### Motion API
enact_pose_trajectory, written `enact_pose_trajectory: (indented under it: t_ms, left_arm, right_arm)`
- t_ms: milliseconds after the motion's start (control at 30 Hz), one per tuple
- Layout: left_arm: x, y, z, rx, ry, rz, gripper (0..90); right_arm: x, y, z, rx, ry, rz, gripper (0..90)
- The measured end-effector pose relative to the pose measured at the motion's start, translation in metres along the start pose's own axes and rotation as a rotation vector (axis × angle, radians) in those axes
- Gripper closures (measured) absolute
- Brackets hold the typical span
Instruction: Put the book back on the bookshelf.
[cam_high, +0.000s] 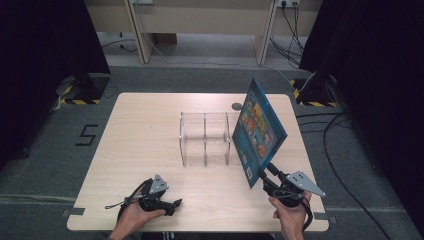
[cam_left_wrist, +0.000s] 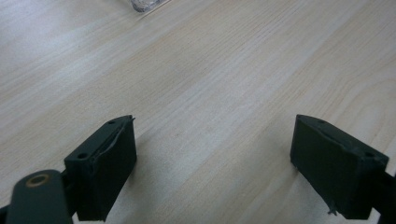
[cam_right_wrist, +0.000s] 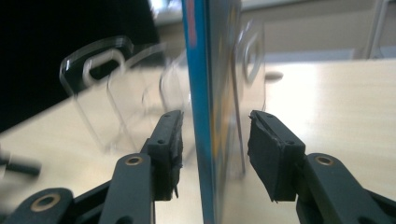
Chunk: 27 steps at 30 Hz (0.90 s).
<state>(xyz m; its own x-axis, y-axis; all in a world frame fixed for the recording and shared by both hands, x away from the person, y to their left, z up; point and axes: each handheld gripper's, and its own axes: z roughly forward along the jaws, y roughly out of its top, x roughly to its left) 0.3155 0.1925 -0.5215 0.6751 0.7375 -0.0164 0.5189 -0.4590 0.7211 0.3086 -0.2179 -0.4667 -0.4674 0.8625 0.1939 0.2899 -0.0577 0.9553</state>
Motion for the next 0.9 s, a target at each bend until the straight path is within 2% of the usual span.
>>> enact_pose_trajectory:
  t_ms: [67, 133, 167, 200, 233, 267, 300, 333, 367, 500, 700, 800, 900]
  left_arm:
    - [0.000, 0.000, 0.000, 0.000, 0.001, 0.000, 13.4]
    - [0.000, 0.000, 0.000, 0.000, 0.000, 0.000, 13.4]
    - [0.000, 0.000, 0.000, -0.001, 0.001, 0.000, 13.4]
    - [0.000, 0.000, 0.000, -0.001, 0.001, 0.000, 13.4]
    - [0.000, 0.000, 0.000, -0.001, 0.001, 0.000, 13.4]
    - [0.000, 0.000, 0.000, -0.001, 0.001, 0.000, 13.4]
    - [0.000, 0.000, 0.000, -0.001, 0.001, -0.001, 13.4]
    - [0.000, 0.000, 0.000, -0.001, 0.001, -0.001, 13.4]
    - [0.000, 0.000, 0.000, -0.001, 0.001, 0.000, 13.4]
    - [0.000, 0.000, 0.000, -0.001, 0.001, 0.000, 13.4]
    - [0.000, 0.000, 0.000, 0.000, 0.001, 0.000, 13.4]
    - [0.000, 0.000, 0.000, -0.001, 0.001, 0.000, 13.4]
    - [0.000, 0.000, 0.000, -0.001, 0.001, 0.000, 13.4]
  right_arm:
    - [-0.003, -0.004, -0.004, 0.028, 0.016, -0.023, 54.9]
    - [-0.005, -0.006, -0.006, 0.064, 0.053, -0.048, 54.5]
    - [-0.006, -0.007, -0.007, 0.074, 0.055, -0.069, 54.5]
    - [-0.006, -0.007, -0.007, 0.074, 0.055, -0.069, 54.5]
    - [-0.005, -0.009, -0.008, 0.109, 0.057, -0.116, 55.3]
    - [-0.005, -0.009, -0.008, 0.109, 0.057, -0.116, 55.3]
    - [-0.005, -0.011, -0.008, 0.128, 0.061, -0.144, 58.6]
    - [-0.005, -0.011, -0.008, 0.128, 0.061, -0.144, 58.6]
    - [-0.006, -0.012, -0.007, 0.148, 0.079, -0.156, 62.3]
    - [-0.004, -0.014, -0.005, 0.172, 0.089, -0.210, 72.3]
    - [-0.002, -0.019, 0.002, 0.235, 0.086, -0.245, 75.5]
    - [-0.001, -0.019, 0.006, 0.236, 0.086, -0.236, 76.3]
    - [0.000, -0.017, 0.010, 0.234, 0.073, -0.250, 77.2]
